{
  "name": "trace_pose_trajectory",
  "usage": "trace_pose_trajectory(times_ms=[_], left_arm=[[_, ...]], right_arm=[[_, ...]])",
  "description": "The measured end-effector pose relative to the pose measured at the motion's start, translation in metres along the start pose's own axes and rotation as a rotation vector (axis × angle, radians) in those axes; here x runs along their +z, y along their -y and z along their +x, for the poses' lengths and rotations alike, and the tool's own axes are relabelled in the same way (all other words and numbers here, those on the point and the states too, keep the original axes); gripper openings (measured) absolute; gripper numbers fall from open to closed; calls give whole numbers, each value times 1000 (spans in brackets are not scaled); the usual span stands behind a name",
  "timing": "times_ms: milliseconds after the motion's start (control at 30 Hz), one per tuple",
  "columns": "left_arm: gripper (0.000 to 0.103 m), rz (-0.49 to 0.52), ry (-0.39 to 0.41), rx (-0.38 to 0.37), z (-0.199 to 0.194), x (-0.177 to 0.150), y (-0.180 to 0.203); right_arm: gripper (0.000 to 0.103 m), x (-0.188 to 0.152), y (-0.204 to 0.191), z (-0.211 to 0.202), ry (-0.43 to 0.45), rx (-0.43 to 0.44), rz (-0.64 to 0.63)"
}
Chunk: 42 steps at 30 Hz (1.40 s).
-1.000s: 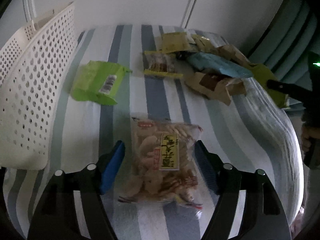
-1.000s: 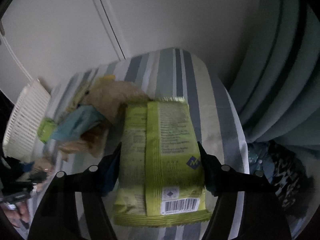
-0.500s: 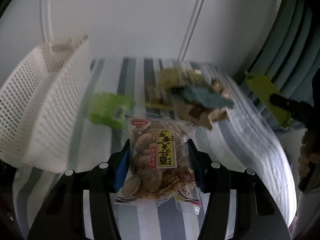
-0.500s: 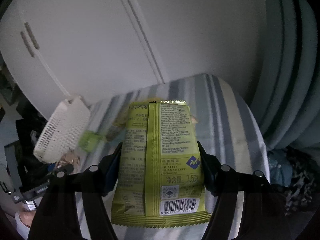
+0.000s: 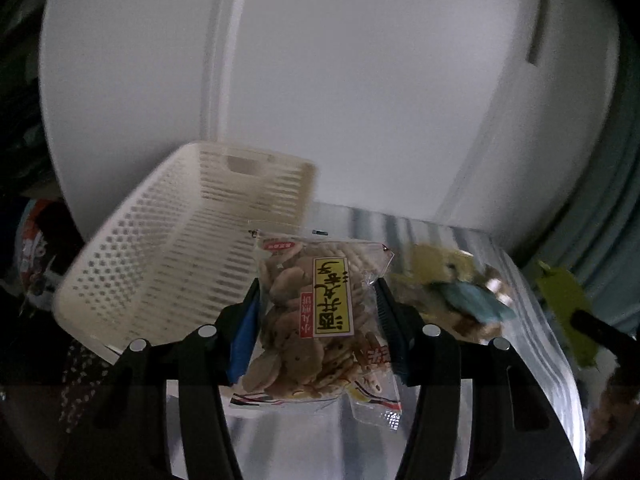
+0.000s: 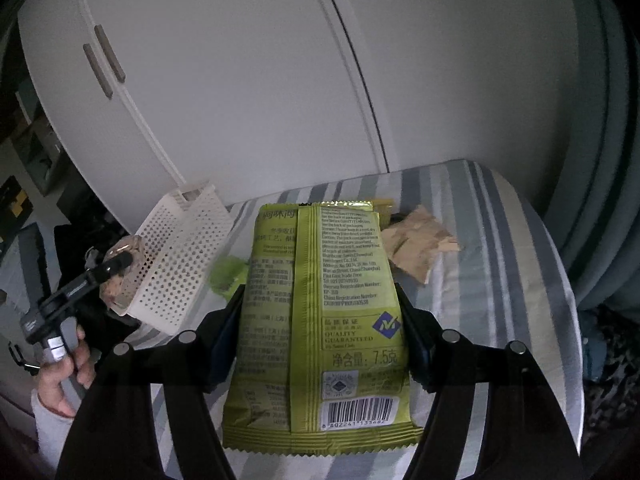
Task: Organize snacks
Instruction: 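Drop the cracker bag into the basket with the left tool while the right carries the biscuit pack, then lower the yellow-green biscuit pack into the basket and open the right tool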
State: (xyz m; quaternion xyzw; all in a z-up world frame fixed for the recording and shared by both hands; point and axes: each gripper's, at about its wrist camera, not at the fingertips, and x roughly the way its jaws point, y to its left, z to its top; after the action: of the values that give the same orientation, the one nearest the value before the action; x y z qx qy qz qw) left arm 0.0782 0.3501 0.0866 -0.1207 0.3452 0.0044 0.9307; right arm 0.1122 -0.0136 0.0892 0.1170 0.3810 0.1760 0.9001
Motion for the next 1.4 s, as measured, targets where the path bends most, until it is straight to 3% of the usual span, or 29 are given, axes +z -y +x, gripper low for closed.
trace_pose_trajectory(times_ms=[133,200,233,300,567,833,1067,1167,1400], left_arm=[[55,-49,16,50,4,2,-29],[61,-70,26,84,6,4,-41],[67,-85,34,102,8,5,-46],[100,-105,57,134,7,6,-54],[100,-77,187,246,-14,2,-57],[100,-24,275,366,-28,-5,-53],[100,-113,307,379,-34,-6,-72],[100,-133,336,427,-39,-7,-79],[100,-169,350,469,-42,-7,-90]], right_arm=[[68,1,-9,6,-10,0,-15],[68,0,-16,7,-16,-1,-29],[68,1,-20,8,-19,-3,-36],[68,1,-28,6,-22,-5,-53],[68,10,-65,14,-23,14,-121],[68,38,-137,50,-5,82,-197],[68,61,-206,108,-19,124,-247],[68,66,-233,140,-43,117,-263],[69,70,-269,200,-100,90,-272]])
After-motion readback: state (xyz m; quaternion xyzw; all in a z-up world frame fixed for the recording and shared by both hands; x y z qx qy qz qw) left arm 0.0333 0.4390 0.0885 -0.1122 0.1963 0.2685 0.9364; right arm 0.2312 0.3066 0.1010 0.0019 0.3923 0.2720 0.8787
